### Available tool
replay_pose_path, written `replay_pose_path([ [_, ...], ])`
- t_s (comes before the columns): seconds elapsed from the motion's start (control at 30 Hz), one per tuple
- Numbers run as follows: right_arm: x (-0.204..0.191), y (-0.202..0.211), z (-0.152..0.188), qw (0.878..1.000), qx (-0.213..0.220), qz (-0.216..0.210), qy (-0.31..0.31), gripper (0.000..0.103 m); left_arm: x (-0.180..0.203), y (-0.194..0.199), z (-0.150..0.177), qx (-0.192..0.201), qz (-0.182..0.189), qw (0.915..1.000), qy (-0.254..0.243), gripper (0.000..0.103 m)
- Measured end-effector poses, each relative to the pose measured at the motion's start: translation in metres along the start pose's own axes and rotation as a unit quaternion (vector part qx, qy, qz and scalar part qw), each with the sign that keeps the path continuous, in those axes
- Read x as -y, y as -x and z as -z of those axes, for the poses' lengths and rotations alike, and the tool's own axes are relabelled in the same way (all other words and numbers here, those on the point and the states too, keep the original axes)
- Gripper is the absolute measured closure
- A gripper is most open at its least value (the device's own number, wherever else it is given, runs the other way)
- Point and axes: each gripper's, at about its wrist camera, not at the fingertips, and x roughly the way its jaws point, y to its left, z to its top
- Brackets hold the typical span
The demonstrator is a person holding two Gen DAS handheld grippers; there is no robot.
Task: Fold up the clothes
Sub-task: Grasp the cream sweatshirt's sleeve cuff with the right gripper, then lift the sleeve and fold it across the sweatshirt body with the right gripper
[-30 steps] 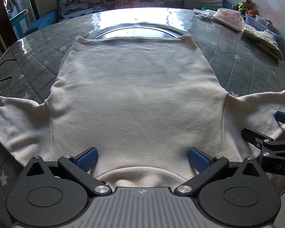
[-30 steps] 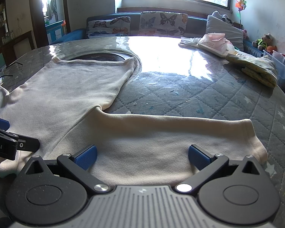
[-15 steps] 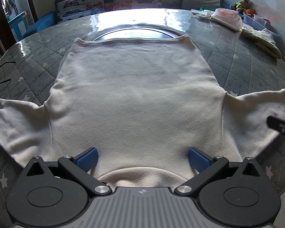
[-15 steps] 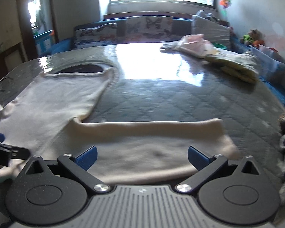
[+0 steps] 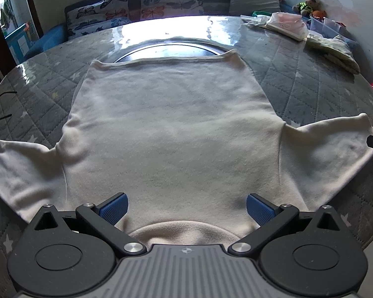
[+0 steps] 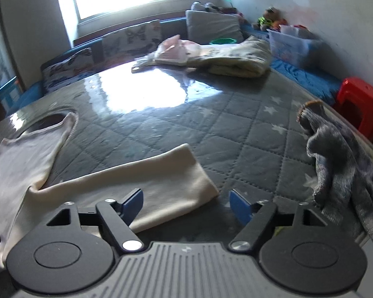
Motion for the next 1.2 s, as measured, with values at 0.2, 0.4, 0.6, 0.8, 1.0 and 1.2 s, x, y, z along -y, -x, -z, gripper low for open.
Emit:
replay_pose_path([
  [0.2,0.001,-0.007,-0.003,1.000,0.011,0.008,-0.004,0.052,0.001,0.002,-0.001,0.006,-0.002,1.0000,-0.007,0.000],
  [0.4,0.001,-0.008,-0.004,1.000,0.016,0.013,-0.004,0.068,0.000,0.004,-0.002,0.012,-0.001,0.9999,-0.008,0.000],
  [0.6,0.008,-0.005,-0.004,1.000,0.016,0.009,-0.021,0.067,0.002,0.004,-0.002,0.011,0.001,0.9999,-0.010,0.000],
  [0.8,0.009,-0.004,-0.002,1.000,0.015,-0.001,-0.012,0.087,0.005,0.006,-0.002,0.013,0.003,0.9998,-0.014,0.000],
  [1.0,0.015,0.006,-0.007,0.999,0.027,-0.029,-0.023,0.094,0.010,0.006,-0.004,0.016,-0.002,0.9997,-0.021,0.000],
  [1.2,0.014,0.030,-0.022,0.996,0.058,-0.061,-0.019,0.096,0.017,0.006,-0.007,0.021,-0.003,0.9994,-0.029,0.000],
])
